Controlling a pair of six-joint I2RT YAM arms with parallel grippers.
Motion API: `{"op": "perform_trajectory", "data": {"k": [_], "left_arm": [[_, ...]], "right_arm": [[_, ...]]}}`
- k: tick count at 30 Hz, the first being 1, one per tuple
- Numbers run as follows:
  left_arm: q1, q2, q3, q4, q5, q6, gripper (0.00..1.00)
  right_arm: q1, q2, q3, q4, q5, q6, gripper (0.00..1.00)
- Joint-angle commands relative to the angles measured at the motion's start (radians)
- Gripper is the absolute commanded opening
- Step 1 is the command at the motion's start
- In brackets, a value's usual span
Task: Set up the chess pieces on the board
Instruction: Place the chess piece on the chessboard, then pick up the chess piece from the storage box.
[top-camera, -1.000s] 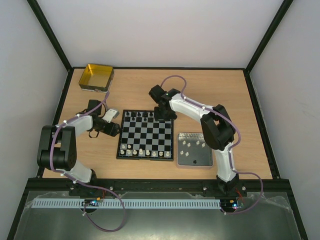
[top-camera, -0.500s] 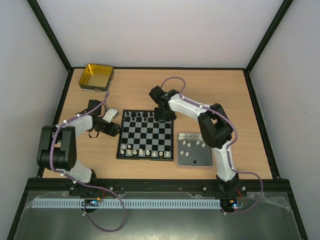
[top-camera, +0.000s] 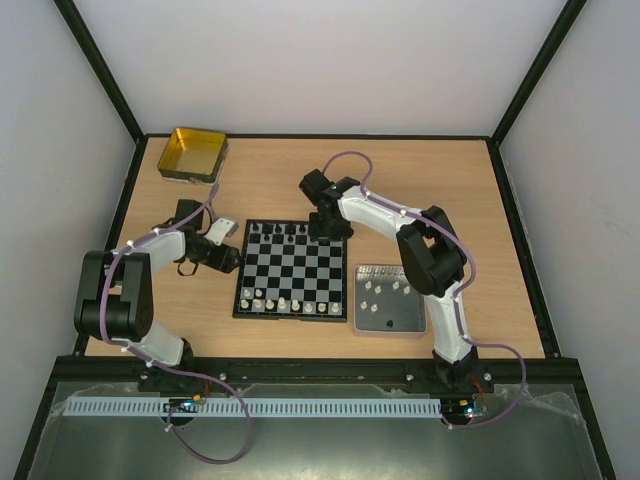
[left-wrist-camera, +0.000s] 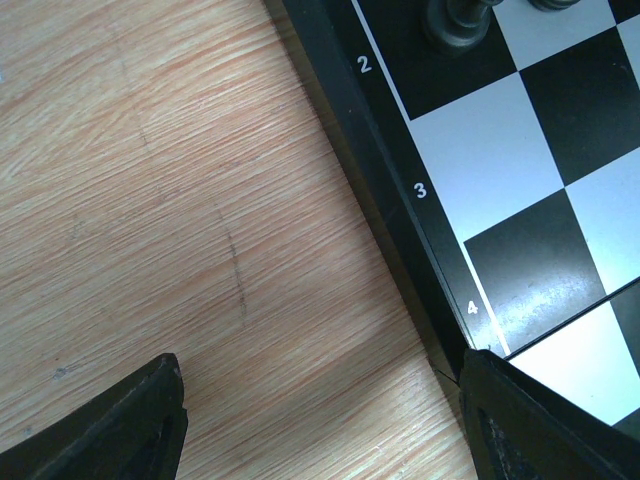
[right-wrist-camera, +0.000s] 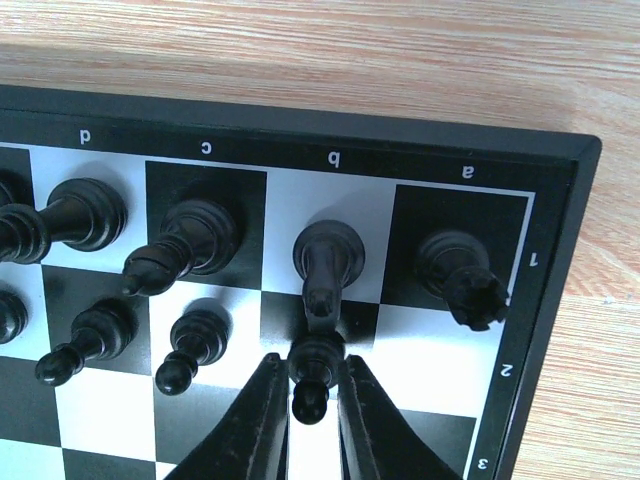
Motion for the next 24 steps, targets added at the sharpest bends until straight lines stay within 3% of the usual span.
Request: {"op": "perform_trajectory", "data": {"k": [1, 13, 19, 24], "left_arm": [[0.005, -0.017, -0.011, -0.021, 0.011, 0.008, 0.75], [0.006, -0.017, -0.011, -0.020, 0.010, 0.008, 0.75], [0.006, -0.016, -0.011, -0.022, 0.010, 0.009, 0.75], [0.005, -0.012, -0.009, -0.023, 0.012, 0.009, 0.75]], "right_arm": [[-0.006, 0.005, 0.024, -0.003, 0.013, -0.013, 0.16], [-0.007, -0.062, 0.027, -0.033, 0.009, -0.005, 0.20], [-0.006, -0.256, -0.059, -0.077, 0.036, 0.011, 0.20], [-0.006, -0.476, -0.286, -0.087, 0.045, 0.071, 0.28]]}}
